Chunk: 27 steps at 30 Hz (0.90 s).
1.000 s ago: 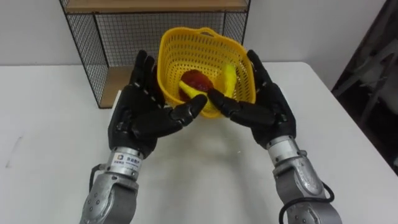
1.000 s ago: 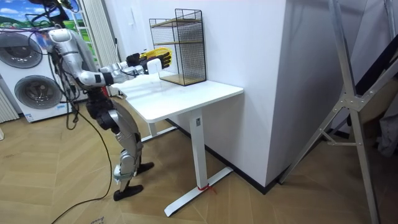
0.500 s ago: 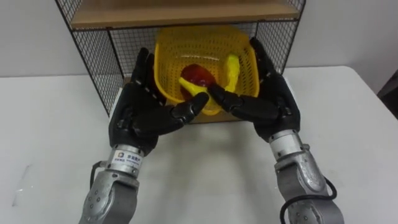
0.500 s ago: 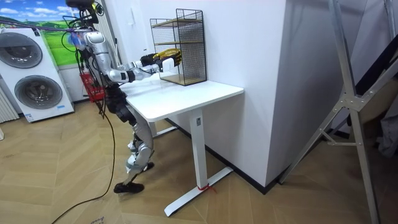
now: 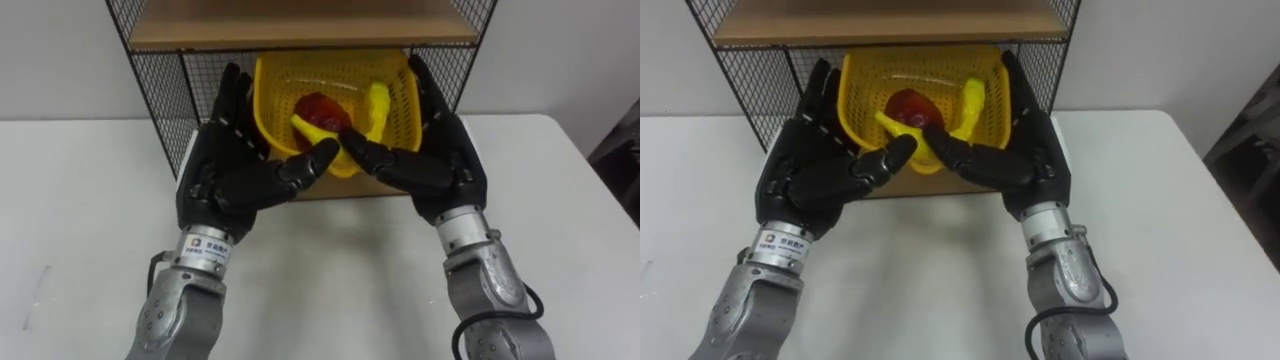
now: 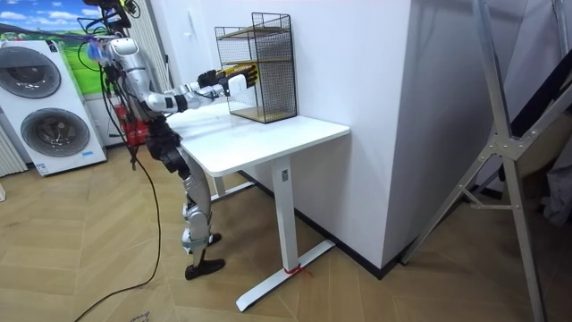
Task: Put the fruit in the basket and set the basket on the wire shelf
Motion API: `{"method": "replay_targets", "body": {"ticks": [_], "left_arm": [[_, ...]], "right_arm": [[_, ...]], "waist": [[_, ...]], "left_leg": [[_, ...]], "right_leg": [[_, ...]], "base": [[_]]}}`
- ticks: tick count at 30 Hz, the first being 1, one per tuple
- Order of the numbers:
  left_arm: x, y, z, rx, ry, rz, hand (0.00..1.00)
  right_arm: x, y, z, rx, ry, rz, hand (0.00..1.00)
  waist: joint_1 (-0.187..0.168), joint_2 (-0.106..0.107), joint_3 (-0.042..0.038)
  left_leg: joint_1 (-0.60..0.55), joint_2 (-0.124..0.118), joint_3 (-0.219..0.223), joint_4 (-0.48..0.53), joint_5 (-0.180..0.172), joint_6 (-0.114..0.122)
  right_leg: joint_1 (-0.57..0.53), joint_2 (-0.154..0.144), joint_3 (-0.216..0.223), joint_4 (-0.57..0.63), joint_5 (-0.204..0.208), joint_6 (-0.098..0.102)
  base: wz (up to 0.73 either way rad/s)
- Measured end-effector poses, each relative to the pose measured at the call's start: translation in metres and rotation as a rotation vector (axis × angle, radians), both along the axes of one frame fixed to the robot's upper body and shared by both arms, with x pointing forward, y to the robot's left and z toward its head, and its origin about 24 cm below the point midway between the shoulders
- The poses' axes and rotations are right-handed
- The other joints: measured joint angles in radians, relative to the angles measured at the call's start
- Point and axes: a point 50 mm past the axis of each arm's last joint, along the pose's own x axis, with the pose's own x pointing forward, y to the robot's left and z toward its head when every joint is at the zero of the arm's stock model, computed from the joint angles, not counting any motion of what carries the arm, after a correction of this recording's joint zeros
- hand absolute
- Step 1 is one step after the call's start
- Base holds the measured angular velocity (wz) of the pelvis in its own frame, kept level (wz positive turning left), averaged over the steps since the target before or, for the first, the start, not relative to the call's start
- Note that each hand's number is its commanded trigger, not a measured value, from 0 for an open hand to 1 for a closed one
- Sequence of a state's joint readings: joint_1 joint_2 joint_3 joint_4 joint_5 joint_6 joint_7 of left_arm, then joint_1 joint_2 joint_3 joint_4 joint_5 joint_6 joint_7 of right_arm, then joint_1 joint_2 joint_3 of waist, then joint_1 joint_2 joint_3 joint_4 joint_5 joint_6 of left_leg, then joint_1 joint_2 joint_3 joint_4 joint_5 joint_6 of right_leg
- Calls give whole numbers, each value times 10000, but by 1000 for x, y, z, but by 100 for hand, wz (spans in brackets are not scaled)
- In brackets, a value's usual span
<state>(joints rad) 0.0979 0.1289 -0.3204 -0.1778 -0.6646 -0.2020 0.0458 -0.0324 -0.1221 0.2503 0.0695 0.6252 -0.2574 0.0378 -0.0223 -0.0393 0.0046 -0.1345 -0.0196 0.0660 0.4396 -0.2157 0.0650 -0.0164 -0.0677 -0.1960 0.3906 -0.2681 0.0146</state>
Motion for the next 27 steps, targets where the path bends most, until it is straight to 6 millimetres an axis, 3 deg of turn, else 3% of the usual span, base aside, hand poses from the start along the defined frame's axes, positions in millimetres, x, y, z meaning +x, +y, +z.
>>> {"method": "replay_targets", "body": {"ticks": [4, 7, 12, 24, 27], "left_arm": [[1, 0, 1, 14, -72, -38, 0], [1, 0, 0, 10, -44, -57, 0], [1, 0, -3, -14, 134, -83, 0], [16, 1, -41, 846, 2069, -328, 0], [24, 2, -48, 1128, 2565, -417, 0]], "right_arm": [[2, 1, 3, 41, -107, 11, 0], [2, 1, 3, 41, -72, 23, 0], [2, -1, -3, 86, 284, -3, 0], [13, -3, -38, -301, 2455, 157, 0], [20, -4, -44, -523, 2985, 194, 0]], "waist": [[6, 85, 81], [-16, 113, 99], [-62, 182, 153], [56, 137, 161], [101, 75, 159]], "left_leg": [[-2, -28, 9, -260, 151, 93], [47, -85, 20, -674, 395, 121], [157, -54, -88, -839, 482, 101], [607, -112, -110, -1251, 695, 91], [649, -115, -114, -1332, 750, 91]], "right_leg": [[26, 36, -1, -325, 175, 39], [49, 37, -13, -648, 398, -41], [369, 185, -20, -1209, 663, -27], [810, 193, -14, -1544, 799, 33], [843, 192, -44, -1590, 861, -49]], "base": [[0], [4], [5], [1], [3]]}}
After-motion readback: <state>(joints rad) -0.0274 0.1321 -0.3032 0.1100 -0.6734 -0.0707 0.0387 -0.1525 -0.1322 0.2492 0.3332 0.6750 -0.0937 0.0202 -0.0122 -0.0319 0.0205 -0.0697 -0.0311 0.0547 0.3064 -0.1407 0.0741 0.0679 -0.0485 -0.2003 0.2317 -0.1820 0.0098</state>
